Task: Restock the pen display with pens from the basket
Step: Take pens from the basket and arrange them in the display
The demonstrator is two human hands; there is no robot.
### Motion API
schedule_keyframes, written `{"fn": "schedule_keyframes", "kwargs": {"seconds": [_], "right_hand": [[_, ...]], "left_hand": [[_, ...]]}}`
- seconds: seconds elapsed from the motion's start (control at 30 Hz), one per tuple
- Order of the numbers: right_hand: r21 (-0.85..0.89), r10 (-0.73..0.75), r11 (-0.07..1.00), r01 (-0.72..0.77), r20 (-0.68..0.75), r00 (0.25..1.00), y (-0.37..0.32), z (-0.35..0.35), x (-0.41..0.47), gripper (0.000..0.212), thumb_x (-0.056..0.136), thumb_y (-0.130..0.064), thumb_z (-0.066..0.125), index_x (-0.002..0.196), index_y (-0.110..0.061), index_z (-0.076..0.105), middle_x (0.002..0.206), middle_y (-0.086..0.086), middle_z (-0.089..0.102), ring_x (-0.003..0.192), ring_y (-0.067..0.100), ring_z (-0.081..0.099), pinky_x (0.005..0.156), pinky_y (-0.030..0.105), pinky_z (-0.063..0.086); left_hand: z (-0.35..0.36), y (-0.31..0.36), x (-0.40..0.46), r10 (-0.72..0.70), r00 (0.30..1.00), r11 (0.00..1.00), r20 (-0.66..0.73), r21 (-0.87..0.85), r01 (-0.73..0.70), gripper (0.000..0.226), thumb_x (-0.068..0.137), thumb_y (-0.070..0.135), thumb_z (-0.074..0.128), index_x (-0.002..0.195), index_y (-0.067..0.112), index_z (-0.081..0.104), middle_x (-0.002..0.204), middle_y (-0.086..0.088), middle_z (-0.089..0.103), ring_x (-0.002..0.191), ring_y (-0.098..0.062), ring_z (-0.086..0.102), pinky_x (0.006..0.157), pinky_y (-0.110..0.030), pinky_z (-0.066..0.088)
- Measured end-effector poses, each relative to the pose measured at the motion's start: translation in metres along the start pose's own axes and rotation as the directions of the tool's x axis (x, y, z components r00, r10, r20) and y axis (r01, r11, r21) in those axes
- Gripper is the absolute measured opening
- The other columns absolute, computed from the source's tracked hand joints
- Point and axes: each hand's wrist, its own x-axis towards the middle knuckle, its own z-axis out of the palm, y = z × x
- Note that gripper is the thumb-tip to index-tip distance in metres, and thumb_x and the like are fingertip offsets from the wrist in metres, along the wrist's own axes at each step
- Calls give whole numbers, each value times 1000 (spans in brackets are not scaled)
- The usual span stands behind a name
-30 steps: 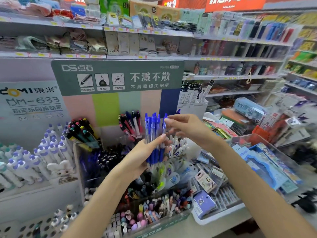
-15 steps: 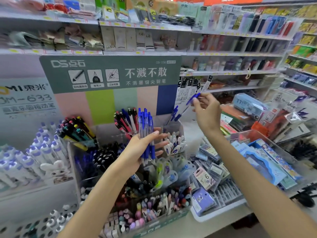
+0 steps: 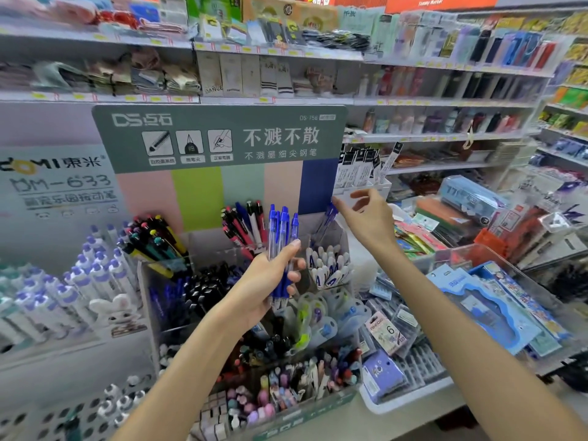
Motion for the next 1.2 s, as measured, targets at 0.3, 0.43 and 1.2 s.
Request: {"fn": "schedule_keyframes", "kwargs": {"seconds": [0.3, 0.43, 1.2], "right_hand": [[339, -51, 931, -134, 484, 874, -19, -20, -37, 20, 88, -32, 66, 96, -15, 73, 67, -7, 66, 56, 2, 54, 54, 13, 45], [553, 32, 831, -55, 52, 998, -13, -32, -16, 15, 92, -23, 62, 88, -11, 70, 77, 1, 68, 63, 5, 62, 65, 16, 54], [-17, -39, 999, 38, -85, 996, -3, 0, -6, 49, 83, -57, 60, 101, -11, 53, 79, -1, 53, 75, 17, 53, 64, 30, 39]], "left_hand": [[13, -5, -1, 30, 998, 998, 47, 45, -32, 20, 94, 31, 56, 104, 16, 65, 87, 1, 75, 73, -11, 71, 59, -23, 57], [7, 0, 1, 44, 999, 999, -6, 9, -44, 17, 94, 26, 56, 101, 15, 67, 93, 0, 76, 82, -11, 73, 64, -24, 59], [-2, 2, 0, 30, 997, 996, -71, 90, -23, 13, 97, 29, 53, 103, 18, 56, 78, 2, 59, 47, -3, 49, 33, -13, 31]]}}
